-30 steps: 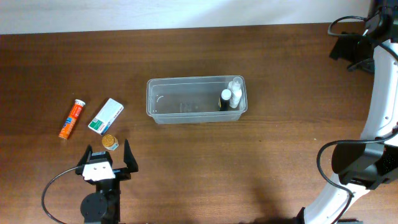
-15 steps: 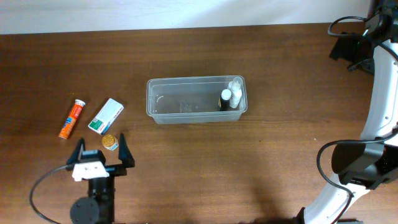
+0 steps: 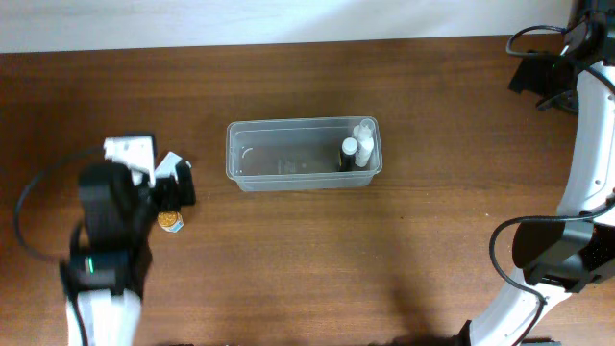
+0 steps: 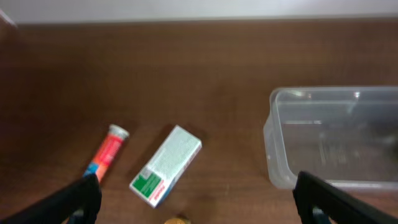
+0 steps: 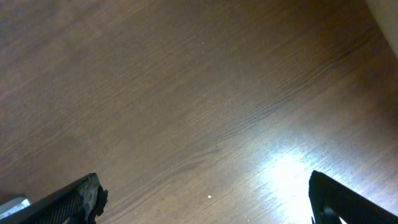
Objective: Pack container
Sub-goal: 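Reach the left gripper down onto the white-green Panadol box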
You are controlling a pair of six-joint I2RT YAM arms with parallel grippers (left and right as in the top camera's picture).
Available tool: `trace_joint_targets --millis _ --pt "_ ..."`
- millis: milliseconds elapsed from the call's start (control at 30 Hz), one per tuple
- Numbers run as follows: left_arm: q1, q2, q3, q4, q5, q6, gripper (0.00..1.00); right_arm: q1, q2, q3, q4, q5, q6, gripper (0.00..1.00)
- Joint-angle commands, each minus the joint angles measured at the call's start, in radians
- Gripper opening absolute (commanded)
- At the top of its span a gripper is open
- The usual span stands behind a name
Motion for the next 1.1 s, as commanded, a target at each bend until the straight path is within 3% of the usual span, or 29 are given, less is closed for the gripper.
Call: trace_joint_targets --millis 0,333,533,800,1067 --pt "0.021 0.175 0.151 -0.078 0.126 0.086 0.99 -0.003 -0.002 0.005 0.003 0.015 0.009 0.98" --pt "0.023 0.452 0.216 -0.063 0.138 0.146 1.00 -0.003 -0.002 0.005 0.003 0.016 0.010 0.98" --pt "0.026 0.501 0.216 0.007 -0.002 0.151 0.99 -0.003 -0.002 0.005 0.003 0.015 0.010 0.98" --pt "0.032 0.518 0.216 0.039 -0.007 0.317 0.99 -0.003 -0.002 0.005 0.003 0.015 0.010 0.98" --pt "0.032 0.659 0.216 0.034 -0.007 0.329 0.99 -0.003 -0.002 0.005 0.003 0.015 0.010 0.98"
